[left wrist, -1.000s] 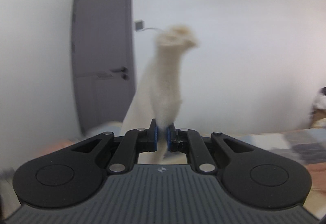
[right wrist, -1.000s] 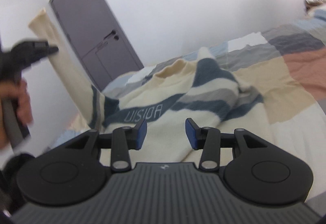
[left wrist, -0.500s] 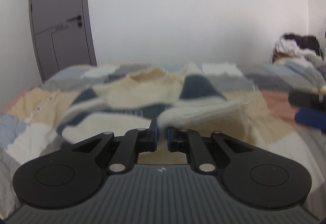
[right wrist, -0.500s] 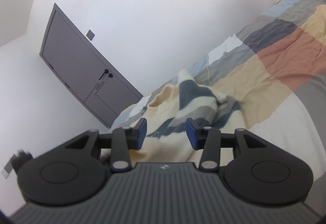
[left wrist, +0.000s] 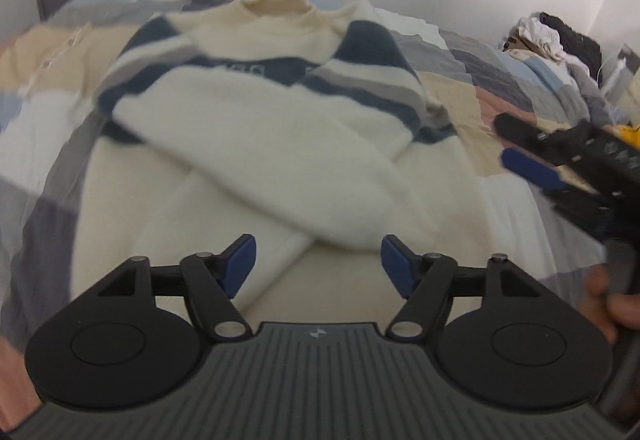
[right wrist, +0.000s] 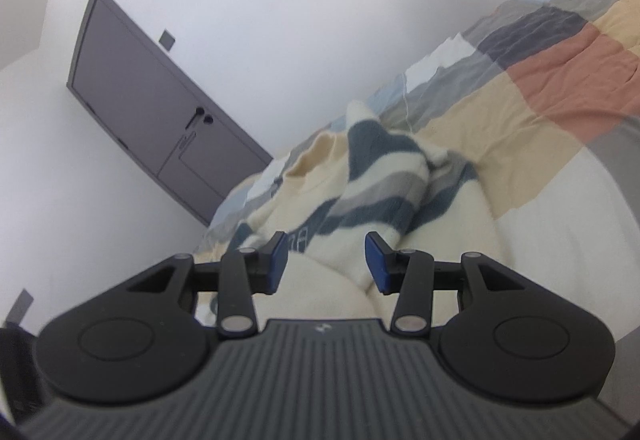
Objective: Fold large clothes
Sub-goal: 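Grasp the sweater hem with the right gripper and fold it toward the collar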
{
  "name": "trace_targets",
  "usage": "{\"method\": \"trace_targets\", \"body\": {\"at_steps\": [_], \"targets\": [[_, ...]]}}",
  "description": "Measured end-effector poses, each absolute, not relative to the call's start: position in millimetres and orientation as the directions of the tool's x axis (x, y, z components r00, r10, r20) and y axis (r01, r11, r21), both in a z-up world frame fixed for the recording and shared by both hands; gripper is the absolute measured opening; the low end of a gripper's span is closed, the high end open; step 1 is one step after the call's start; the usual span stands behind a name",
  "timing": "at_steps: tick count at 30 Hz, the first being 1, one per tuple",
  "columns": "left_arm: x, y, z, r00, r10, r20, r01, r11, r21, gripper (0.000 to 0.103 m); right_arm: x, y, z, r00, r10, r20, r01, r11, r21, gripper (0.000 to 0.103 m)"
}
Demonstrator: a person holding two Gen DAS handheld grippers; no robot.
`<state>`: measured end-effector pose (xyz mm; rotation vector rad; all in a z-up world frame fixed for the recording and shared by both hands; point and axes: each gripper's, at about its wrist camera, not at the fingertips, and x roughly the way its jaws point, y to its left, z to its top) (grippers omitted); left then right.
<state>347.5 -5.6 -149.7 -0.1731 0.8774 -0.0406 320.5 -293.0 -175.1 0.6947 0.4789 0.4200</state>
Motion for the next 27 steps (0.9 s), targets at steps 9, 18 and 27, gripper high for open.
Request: {"method": "trace_targets", "body": {"at_steps": [9,18,27], "targets": [[332,63,-165,0.68,-0.036,-0.732,-0.189,0.956,-0.223,0.075,336,-260,-189,0.741,0.542,-0.397,-0.19,0.736,0.65,0.061],[356,112,-203,0.686,-0.03,-0.727,-0.212,0.947,-0.24,0.075,360,-243,-202,0.712,0.484,-0.509,-0.095,0.785,0.612,0.082],[378,143,-224,0.659,-0.112,-0.744,-0.211,0.922,-0.325,0.075,375,-223,-228,0.666,0.371,-0.647,-0.021,0.876,0.481,0.082]]}}
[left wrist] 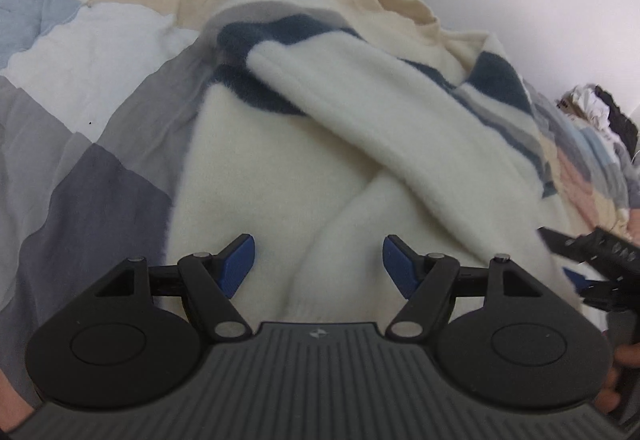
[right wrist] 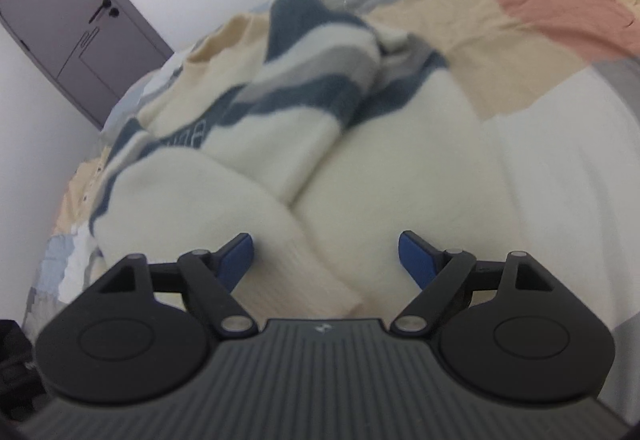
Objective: Fold large clothes
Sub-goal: 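Grasp the sweater hem with the right gripper and fold it toward the collar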
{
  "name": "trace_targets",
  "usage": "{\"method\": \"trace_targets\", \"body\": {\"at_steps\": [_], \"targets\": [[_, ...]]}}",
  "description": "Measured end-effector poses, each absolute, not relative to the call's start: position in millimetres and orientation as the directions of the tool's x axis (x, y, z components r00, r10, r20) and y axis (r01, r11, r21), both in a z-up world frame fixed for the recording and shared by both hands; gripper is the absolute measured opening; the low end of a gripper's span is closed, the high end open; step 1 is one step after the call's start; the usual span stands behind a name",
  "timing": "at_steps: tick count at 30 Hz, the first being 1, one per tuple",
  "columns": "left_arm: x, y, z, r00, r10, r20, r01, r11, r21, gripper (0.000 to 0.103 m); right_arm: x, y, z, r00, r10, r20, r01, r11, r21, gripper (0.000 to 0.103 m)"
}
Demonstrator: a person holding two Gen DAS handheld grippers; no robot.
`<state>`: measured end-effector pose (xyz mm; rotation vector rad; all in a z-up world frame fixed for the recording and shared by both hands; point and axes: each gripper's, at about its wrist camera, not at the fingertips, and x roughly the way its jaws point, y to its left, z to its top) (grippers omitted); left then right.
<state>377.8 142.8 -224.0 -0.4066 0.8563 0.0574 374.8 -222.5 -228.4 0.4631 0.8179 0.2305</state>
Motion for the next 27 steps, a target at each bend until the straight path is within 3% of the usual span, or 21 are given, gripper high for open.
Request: {"method": "trace_targets", "body": {"at_steps": [2,3,5,7,9,11,14,21,27], "targets": [[377,149,-224,0.664,-0.134,-0.736,-0.214,0.909,-0.358,0.075,374,-213,-228,0.665,0.379,-0.643,-0.059,0.886,0.46,0.08],[377,152,-223,0.666,-0.142,-0.732,-0.217,0.902,-0.373,0.075,373,-208,-227,0.668,0.381,-0.639,-0.077,0.89,0.45,0.072],[375,157,-222,0.671,-0.153,-0.726,-0.227,0.889,-0.397,0.075,369,-205,-225,0.677,0.374,-0.633,-0.079,0.893,0.444,0.067],[372,161,-218,0.676,-0.151,-0.721,-0.24,0.88,-0.41,0.075,367,-203,-222,0.683,0.36,-0.635,-0.082,0.902,0.424,0.055],[366,167,-213,0.687,-0.143,-0.712,-0.262,0.865,-0.427,0.075,364,-203,-219,0.693,0.337,-0.638,-0.075,0.913,0.4,0.032],[359,175,-205,0.712,-0.141,-0.688,-0.263,0.855,-0.447,0.075,361,-205,-214,0.709,0.328,-0.624,-0.077,0.916,0.394,0.019],[353,187,-197,0.726,-0.107,-0.679,-0.297,0.842,-0.45,0.075,355,-205,-200,0.747,0.327,-0.579,-0.104,0.917,0.385,0.01],[353,212,-211,0.695,-0.137,-0.706,-0.377,0.766,-0.52,0.075,355,-210,-178,0.835,0.223,-0.503,-0.09,0.957,0.275,0.01],[356,218,-225,0.665,-0.164,-0.729,-0.413,0.733,-0.541,0.075,381,-224,-212,0.756,0.207,-0.621,0.018,0.941,0.337,0.01]]}}
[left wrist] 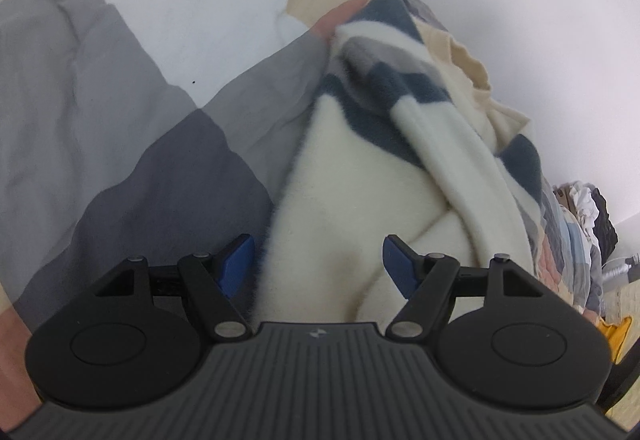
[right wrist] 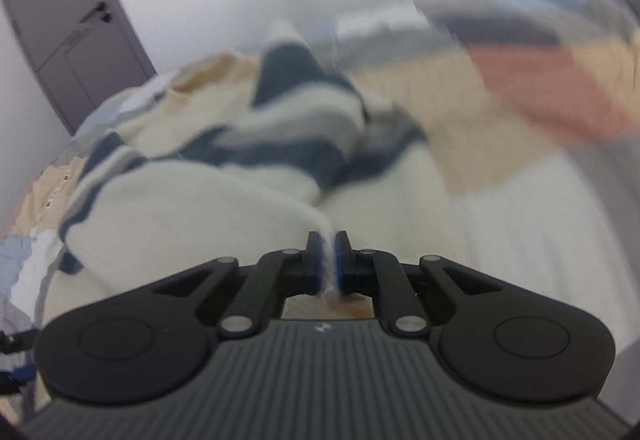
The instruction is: Fold large clothes
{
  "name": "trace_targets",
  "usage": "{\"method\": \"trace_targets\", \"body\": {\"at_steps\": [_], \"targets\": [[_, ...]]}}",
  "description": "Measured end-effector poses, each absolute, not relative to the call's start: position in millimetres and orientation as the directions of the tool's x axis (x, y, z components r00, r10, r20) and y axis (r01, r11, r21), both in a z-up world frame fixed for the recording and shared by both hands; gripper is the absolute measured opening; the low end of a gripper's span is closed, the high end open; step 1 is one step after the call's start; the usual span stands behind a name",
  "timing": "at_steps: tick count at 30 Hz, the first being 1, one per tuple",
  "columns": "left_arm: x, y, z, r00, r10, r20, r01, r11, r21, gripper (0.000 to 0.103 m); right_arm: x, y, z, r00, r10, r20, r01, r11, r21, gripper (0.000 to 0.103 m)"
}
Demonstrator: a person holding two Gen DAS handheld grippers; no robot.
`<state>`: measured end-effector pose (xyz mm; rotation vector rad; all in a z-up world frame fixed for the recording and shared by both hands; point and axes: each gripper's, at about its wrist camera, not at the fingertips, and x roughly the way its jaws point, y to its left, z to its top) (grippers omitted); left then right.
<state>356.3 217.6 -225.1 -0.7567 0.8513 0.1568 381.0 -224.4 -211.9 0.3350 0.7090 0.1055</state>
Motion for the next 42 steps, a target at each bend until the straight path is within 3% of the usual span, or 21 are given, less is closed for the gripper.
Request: {"method": "trace_targets", "body": {"at_steps": [4,5,7,9,11,15,19,23,27,32,35,37,38,39,42], "targets": [[351,219,-228,0.665,-0.175,-0.726,-0.418,0.719,-0.555,0.075,374,-229,-212,0.751,0.229,-0.62,0.038,0.922,0.386,0.016],[349,218,-228,0.663,-0.18,-0.727,-0.417,0.718,-0.557,0.075,371,-233,-210,0.75,0.23,-0.621,0.051,0.915,0.4,0.021],[344,216,-227,0.66,-0.189,-0.727,-0.416,0.714,-0.564,0.075,364,-243,-207,0.746,0.217,-0.63,0.09,0.904,0.418,0.036],[338,214,-227,0.659,-0.197,-0.726,-0.418,0.707,-0.571,0.075,357,-254,-206,0.743,0.203,-0.637,0.133,0.889,0.437,0.069],[332,211,-226,0.656,-0.207,-0.725,-0.421,0.698,-0.58,0.075,349,-266,-206,0.744,0.181,-0.643,0.18,0.873,0.454,0.077],[318,204,-227,0.646,-0.216,-0.732,-0.43,0.689,-0.583,0.075,339,-286,-212,0.71,0.132,-0.691,0.287,0.843,0.456,0.078],[305,196,-229,0.643,-0.231,-0.73,-0.45,0.657,-0.605,0.075,326,-309,-241,0.655,0.23,-0.72,0.385,0.718,0.58,0.077],[290,190,-237,0.632,-0.265,-0.728,-0.468,0.617,-0.632,0.074,317,-309,-243,0.65,0.303,-0.697,0.368,0.677,0.637,0.08],[287,180,-242,0.6,-0.3,-0.741,-0.455,0.634,-0.625,0.075,312,-291,-258,0.59,0.478,-0.651,0.318,0.604,0.731,0.08],[290,177,-249,0.586,-0.328,-0.741,-0.463,0.615,-0.638,0.074,307,-273,-256,0.577,0.482,-0.659,0.262,0.655,0.708,0.078],[290,182,-254,0.591,-0.341,-0.731,-0.485,0.574,-0.66,0.074,310,-265,-256,0.57,0.453,-0.686,0.249,0.7,0.669,0.063],[289,183,-254,0.585,-0.334,-0.739,-0.497,0.572,-0.653,0.055,313,-266,-258,0.572,0.448,-0.687,0.243,0.708,0.664,0.039],[289,182,-253,0.579,-0.329,-0.746,-0.495,0.585,-0.642,0.037,314,-265,-258,0.569,0.465,-0.679,0.227,0.704,0.672,0.019],[288,182,-252,0.586,-0.337,-0.737,-0.483,0.584,-0.652,0.028,313,-267,-259,0.569,0.469,-0.675,0.219,0.705,0.674,0.02],[287,182,-244,0.616,-0.342,-0.709,-0.448,0.588,-0.673,0.017,308,-270,-252,0.609,0.522,-0.597,0.164,0.654,0.739,0.018]]}}
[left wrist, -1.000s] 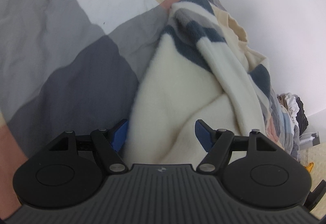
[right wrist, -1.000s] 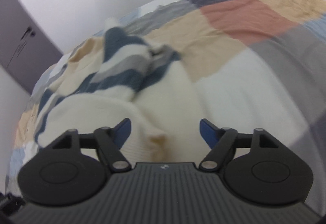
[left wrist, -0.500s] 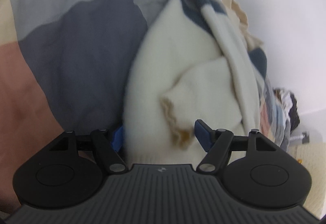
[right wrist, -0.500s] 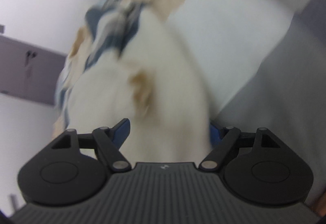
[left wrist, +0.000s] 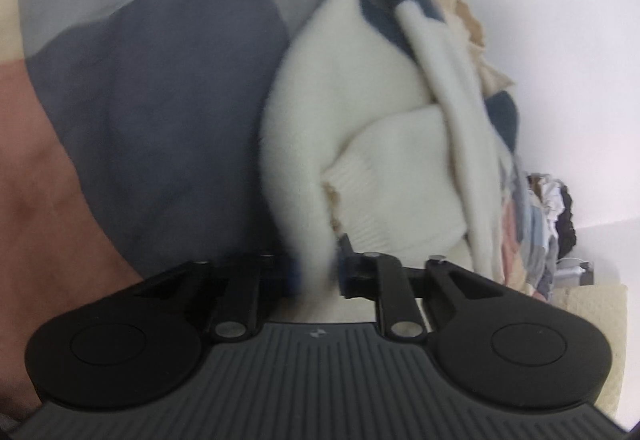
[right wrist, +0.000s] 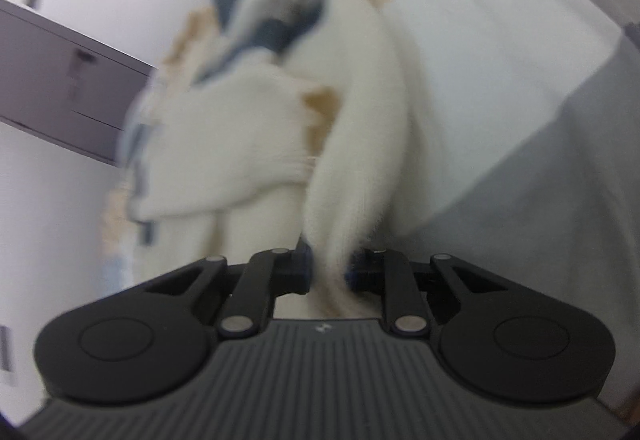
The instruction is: Fold large clothes
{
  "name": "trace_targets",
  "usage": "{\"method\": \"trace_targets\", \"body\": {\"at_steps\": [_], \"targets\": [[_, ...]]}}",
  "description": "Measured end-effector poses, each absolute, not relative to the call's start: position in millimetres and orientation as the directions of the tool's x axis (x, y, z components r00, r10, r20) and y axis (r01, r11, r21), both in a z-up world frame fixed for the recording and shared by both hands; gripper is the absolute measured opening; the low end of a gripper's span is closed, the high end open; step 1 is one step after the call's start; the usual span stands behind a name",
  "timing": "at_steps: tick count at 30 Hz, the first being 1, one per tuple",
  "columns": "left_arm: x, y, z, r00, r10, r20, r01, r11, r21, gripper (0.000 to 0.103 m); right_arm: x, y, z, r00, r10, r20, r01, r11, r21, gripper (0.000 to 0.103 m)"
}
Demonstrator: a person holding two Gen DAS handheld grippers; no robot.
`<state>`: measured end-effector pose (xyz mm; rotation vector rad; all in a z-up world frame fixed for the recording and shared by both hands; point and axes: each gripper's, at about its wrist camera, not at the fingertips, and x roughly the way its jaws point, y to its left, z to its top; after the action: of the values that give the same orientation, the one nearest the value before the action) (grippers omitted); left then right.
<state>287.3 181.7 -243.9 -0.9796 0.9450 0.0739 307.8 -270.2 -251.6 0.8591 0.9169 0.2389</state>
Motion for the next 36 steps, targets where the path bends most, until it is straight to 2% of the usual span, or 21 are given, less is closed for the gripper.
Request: {"method": "trace_targets", "body": {"at_steps": [6,10,14,20,25,31,36], "targets": [[268,205,-214,0.746,-0.362,-0.559,-0.344,0.508,-0.789,0.012,290,-287,-224,0.681,0.671,-0.294,-0.009,0.409,0.913,0.015],[254,215,-176,0.816,-0.359,-0.452,-0.238,0.505,-0.83,0.008,279,-309,-203,0.733,0.678,-0.05,-0.127,0.208,0.97,0.009],[238,223,-145,0.859,-0.357,-0.368,-0.161,0.494,-0.855,0.008,270,-319,-174,0.731,0.682,-0.023,-0.205,0.252,0.946,0.009],[212,231,-121,0.874,-0.378,-0.306,-0.108,0.462,-0.88,0.007,248,-326,-148,0.7,0.714,0.006,-0.274,0.261,0.926,0.008],[183,231,-93,0.881,-0.392,-0.266,-0.054,0.475,-0.878,0.007,224,-333,-125,0.68,0.729,0.07,-0.347,0.237,0.907,0.008],[124,223,-42,0.897,-0.392,-0.204,0.05,0.549,-0.834,0.007,190,-347,-93,0.654,0.744,0.133,-0.432,0.224,0.873,0.008],[76,213,-10,0.908,-0.405,-0.105,0.158,0.565,-0.81,0.007,156,-359,-65,0.629,0.756,0.183,-0.513,0.226,0.828,0.009]]}}
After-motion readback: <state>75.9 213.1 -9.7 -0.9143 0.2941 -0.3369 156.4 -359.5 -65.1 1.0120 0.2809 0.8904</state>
